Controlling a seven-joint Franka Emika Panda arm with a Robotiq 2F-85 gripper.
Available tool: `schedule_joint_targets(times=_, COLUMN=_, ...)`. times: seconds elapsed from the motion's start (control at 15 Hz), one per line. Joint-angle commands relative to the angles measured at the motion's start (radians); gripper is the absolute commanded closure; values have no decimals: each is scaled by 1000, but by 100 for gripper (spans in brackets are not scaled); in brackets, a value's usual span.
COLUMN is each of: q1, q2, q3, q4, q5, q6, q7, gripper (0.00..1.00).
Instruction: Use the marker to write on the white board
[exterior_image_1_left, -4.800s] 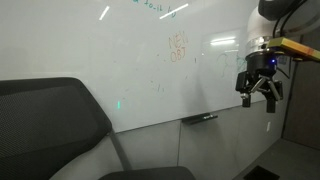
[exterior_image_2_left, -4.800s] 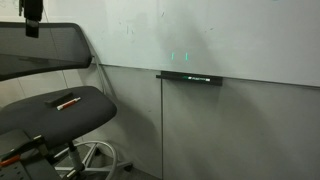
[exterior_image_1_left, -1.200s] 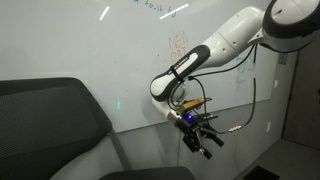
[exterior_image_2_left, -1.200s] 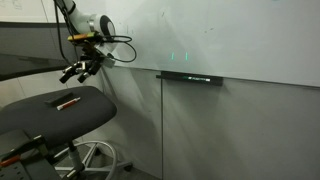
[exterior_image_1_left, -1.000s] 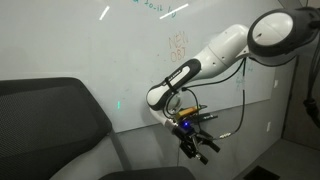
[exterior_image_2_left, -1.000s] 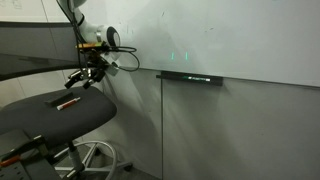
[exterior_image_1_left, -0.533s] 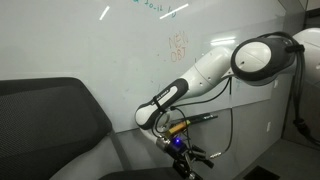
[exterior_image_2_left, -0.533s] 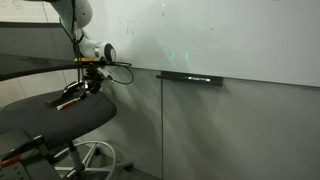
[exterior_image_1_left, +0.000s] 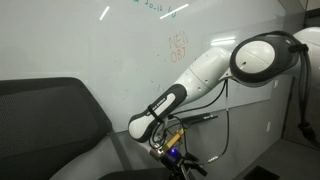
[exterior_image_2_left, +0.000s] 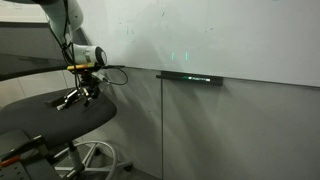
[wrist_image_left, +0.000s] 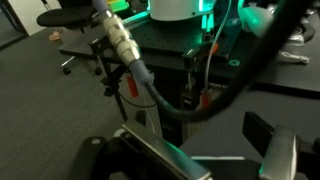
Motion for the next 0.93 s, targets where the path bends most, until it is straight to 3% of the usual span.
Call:
schedule_joint_targets(times=0.0, q1=20, q2=-9, q3=-7, q4=-10, q5=-80, q6=113, q7=-3, gripper=0)
schedule_joint_targets(times=0.4, q1=26, q2=-84, q3=3, q4=-121, q5=-131, q6=314, q7=15, gripper=0)
schedule_joint_targets(times=0.87, q1=36, q2=-342, q3=22, q4=-488, q5=-190, q6=678, q7=114, gripper=0)
